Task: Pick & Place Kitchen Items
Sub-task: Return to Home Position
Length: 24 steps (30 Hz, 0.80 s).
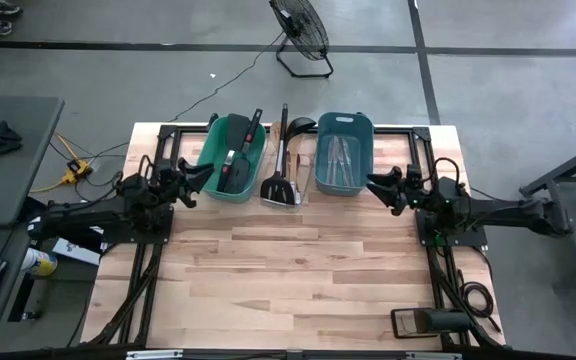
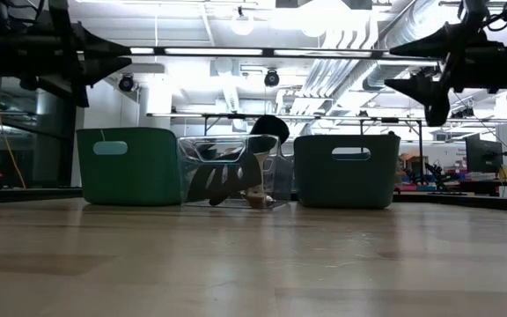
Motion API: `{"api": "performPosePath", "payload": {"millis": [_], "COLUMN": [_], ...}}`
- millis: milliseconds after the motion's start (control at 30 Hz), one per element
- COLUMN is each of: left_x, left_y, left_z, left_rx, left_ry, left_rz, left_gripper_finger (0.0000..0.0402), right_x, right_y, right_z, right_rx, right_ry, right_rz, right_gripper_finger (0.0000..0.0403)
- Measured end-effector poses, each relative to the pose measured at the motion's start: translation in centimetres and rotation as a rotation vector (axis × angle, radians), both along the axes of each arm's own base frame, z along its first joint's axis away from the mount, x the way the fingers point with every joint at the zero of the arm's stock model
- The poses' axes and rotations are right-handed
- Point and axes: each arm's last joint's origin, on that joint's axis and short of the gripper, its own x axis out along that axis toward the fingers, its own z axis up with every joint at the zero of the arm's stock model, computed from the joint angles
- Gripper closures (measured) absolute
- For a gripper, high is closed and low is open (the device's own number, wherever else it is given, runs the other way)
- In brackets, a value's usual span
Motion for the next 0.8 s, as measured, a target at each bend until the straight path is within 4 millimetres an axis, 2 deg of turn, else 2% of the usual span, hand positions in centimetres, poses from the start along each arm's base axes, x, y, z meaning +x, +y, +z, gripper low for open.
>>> {"api": "performPosePath", "payload": {"millis": [167,333,600,800], "left_x": [-0.9,-0.7,-0.7,-0.6], "left_y": [-0.1,-0.1,-0.1,-0.1], "left_z": [-0.5,-1.0,-1.0,-1.6], "left_rx": [-0.007,-0.029,-0.038,-0.132], "left_ry": [0.029,0.080,0.095,0.137], "left_rz": [0.018,0.029,0.017,0.006], "left_gripper_finger": [0.0311,0.0311,0.0311,0.0311], "right_x": [-1.1,-2.1,-2.1,-2.1], "right_y": [-0.1,-0.2,-0.4,-0.3], "right_z": [-0.6,-1.5,-1.7,-1.9], "right_rx": [0.010,0.039,0.000,-0.100], "right_ry": [0.060,0.112,0.151,0.200], "right_rz": [-0.029,-0.058,-0.042,-0.007], "right_gripper_finger": [0.0153,0.0153,0.0153,0.0153]}}
